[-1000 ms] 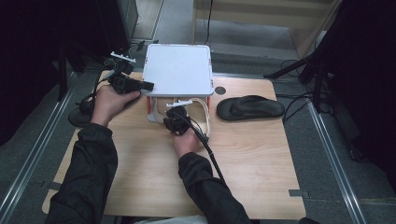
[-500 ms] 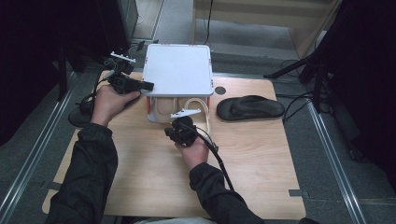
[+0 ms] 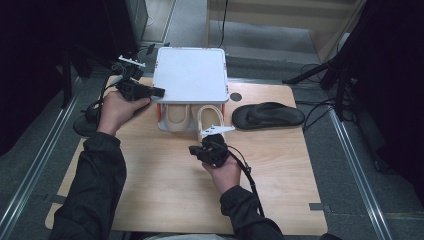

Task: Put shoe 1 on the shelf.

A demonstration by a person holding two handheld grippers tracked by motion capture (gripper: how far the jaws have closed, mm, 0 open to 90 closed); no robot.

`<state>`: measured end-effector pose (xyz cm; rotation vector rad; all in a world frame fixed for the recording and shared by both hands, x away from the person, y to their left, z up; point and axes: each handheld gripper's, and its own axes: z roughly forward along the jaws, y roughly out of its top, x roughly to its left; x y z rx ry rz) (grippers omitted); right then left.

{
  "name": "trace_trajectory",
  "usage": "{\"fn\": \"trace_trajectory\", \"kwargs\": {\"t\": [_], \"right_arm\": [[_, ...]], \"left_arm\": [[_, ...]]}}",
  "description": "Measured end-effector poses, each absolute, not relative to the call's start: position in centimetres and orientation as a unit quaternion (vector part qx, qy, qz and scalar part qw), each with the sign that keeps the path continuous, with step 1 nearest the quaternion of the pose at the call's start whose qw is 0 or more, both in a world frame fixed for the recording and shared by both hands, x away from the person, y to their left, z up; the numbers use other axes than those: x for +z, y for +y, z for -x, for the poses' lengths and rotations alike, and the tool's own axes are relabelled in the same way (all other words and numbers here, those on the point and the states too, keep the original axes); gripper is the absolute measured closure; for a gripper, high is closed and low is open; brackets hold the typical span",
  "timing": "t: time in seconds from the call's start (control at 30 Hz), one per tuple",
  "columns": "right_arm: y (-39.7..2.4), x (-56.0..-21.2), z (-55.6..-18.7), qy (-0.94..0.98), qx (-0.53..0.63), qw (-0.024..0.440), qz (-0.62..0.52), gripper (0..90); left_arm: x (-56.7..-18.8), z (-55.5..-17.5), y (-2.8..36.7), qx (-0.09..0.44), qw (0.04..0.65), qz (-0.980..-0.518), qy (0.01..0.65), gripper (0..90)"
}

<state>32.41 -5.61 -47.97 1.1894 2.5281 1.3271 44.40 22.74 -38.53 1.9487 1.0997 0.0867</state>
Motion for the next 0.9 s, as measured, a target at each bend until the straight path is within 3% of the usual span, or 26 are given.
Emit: {"fn": "trace_trajectory", "kwargs": {"t": [0.4, 0.9], "right_arm": [[-9.4, -48.0, -31.1, 0.805, 0.440, 0.026, -0.398, 89.6], [-12.6, -50.1, -30.8, 0.811, 0.401, 0.068, -0.421, 89.1]], "left_arm": [[-38.6, -44.4, 22.8, 0.033, 0.438, -0.782, 0.443, 89.9], [-38.5, -44.4, 22.7, 0.036, 0.435, -0.783, 0.443, 89.9]]}}
